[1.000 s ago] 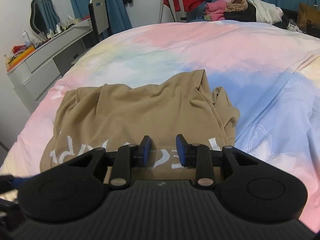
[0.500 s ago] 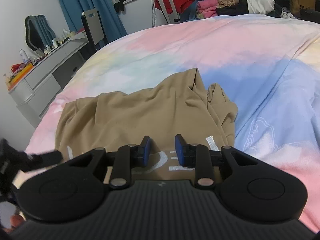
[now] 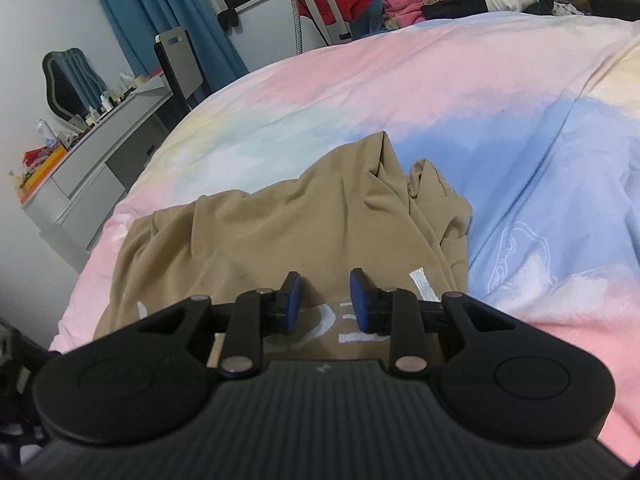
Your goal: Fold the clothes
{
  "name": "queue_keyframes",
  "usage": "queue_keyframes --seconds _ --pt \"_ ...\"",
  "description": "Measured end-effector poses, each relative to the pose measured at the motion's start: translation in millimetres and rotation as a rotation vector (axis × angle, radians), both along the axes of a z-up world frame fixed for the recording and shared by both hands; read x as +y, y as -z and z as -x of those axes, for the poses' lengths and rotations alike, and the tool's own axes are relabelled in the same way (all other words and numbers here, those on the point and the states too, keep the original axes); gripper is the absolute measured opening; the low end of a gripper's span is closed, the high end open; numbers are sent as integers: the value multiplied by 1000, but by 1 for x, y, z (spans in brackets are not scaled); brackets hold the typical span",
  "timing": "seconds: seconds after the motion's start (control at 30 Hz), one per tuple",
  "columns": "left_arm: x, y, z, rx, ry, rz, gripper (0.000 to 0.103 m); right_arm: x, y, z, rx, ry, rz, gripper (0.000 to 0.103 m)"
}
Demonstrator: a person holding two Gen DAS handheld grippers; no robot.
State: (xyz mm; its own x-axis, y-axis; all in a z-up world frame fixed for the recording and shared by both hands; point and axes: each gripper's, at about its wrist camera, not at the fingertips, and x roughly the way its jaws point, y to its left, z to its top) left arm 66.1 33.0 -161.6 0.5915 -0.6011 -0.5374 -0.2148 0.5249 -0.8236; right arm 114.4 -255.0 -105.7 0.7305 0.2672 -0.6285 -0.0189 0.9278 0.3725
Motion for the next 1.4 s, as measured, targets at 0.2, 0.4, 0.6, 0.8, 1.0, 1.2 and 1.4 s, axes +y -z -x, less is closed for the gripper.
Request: queue_keyframes --seconds 0.2,0.4,0.6,0.8,1.0,1.2,1.4 --pt "-2 4 -10 -6 -52 22 84 -2 0 0 2 4 -13 29" --pt "8 2 -8 -46 -135 43 38 -7 -3 3 -4 32 -50 29" --pt "-1 -20 -11 -171 -124 15 25 -43 -43 33 -141 88 -346 43" --pt "-1 -35 -9 -261 -112 46 22 -33 -10 36 64 -28 -758 87" --pt "2 -31 -13 -248 -122 58 21 -7 46 21 337 -41 -1013 88" --pt "9 -30 -15 -255 -128 76 20 -24 45 23 267 75 -998 87" --pt "15 -35 -3 -274 -122 43 20 -40 41 27 188 186 -981 48"
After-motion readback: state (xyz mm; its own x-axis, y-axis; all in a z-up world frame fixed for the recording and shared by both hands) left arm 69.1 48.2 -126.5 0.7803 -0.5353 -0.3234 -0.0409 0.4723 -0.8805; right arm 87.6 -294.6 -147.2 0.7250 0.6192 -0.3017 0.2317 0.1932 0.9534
